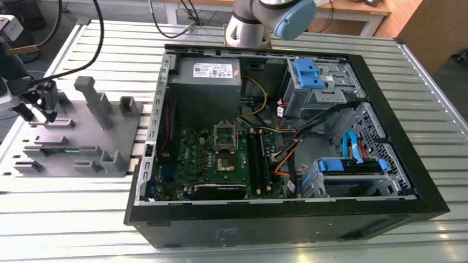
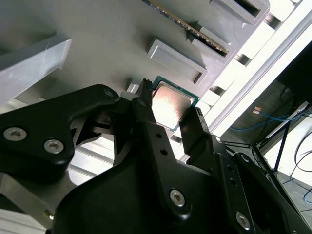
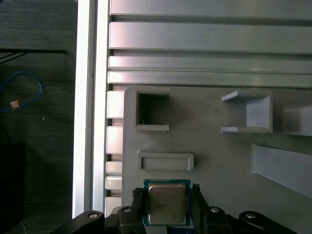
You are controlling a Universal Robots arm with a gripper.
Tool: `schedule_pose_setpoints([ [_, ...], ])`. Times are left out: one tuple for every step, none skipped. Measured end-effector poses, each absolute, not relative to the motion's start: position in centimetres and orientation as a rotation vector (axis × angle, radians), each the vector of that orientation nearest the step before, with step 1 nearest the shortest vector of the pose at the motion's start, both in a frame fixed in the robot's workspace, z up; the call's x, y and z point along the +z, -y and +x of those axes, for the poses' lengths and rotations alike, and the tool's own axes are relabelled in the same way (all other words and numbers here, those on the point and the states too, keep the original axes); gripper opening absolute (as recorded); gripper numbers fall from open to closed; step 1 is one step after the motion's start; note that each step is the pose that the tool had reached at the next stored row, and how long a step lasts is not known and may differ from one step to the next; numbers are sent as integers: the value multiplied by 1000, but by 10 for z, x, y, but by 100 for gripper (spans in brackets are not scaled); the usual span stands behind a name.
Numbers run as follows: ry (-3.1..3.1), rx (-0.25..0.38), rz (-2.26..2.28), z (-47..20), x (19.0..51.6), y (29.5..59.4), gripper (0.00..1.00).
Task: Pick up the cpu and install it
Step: 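Pick up the cpu and move it towards the insertion slot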
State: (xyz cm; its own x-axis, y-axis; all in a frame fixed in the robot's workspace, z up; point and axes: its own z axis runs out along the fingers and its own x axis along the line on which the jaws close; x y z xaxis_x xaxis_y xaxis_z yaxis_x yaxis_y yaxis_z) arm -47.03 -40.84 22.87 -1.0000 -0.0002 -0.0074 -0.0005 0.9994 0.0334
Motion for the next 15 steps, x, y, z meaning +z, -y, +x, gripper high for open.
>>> schedule_pose_setpoints([
  [-3134, 52, -1, -470, 229, 408, 47],
  [-3134, 52, 0, -470, 229, 408, 47],
  [-3134, 52, -1, -470, 229, 408, 47],
  [-3134, 52, -1, -470, 229, 408, 47],
  [-3134, 52, -1, -470, 229, 408, 47],
  [-3134, 52, 0, -470, 229, 408, 47],
  [-3134, 52, -1, -470, 230, 408, 47],
  [-3134, 52, -1, -470, 231, 408, 47],
  [-3134, 52, -1, -470, 231, 408, 47],
  [-3134, 52, -1, -470, 233, 408, 47],
  [-3134, 52, -1, -470, 235, 408, 47],
  [-3134, 52, 0, -470, 237, 408, 47],
  [-3134, 52, 0, -470, 239, 408, 47],
  [-3134, 52, -1, -470, 241, 408, 47],
  [-3134, 52, -1, -470, 243, 408, 47],
])
